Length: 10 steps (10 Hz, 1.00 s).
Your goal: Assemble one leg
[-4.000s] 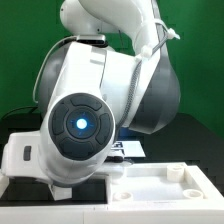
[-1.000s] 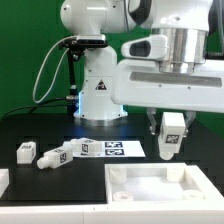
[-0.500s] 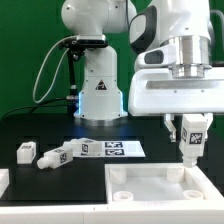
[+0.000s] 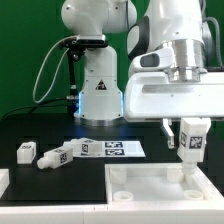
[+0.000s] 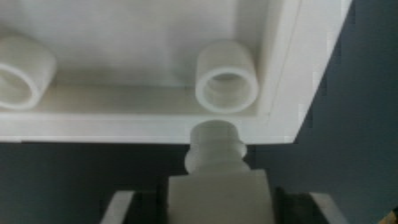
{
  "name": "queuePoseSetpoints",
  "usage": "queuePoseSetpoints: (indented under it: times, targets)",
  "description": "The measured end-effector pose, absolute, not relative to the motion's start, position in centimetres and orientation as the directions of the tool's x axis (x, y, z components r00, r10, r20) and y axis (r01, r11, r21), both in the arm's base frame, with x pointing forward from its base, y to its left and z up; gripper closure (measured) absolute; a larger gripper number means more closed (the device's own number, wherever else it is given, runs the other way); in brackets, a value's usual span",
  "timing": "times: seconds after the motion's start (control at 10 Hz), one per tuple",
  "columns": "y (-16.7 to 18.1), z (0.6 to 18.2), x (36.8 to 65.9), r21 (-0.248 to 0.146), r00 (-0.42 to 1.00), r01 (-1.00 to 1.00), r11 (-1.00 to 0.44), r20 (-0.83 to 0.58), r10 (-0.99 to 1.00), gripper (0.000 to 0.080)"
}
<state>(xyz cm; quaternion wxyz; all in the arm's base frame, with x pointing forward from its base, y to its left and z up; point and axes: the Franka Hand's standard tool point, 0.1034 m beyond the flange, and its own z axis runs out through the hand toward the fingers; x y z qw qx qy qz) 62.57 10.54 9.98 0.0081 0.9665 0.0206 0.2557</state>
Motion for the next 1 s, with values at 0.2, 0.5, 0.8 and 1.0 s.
queuePoseSetpoints:
  times: [0.2, 0.5, 0.8, 1.0]
  targets:
    - [10.5, 9.9, 62.5, 0.026, 0.870, 0.034, -0.999, 0.492, 0.043, 0.0518]
    - [9.7, 9.1, 62.5, 0.044, 0.858, 0.057, -0.997, 0.509, 0.071, 0.0518]
    - [10.5, 7.7, 62.2, 0.039, 0.865, 0.054, -0.998, 0.497, 0.067, 0.0518]
    - [10.9, 7.1, 62.0, 0.040, 0.869, 0.060, -0.997, 0.490, 0.071, 0.0518]
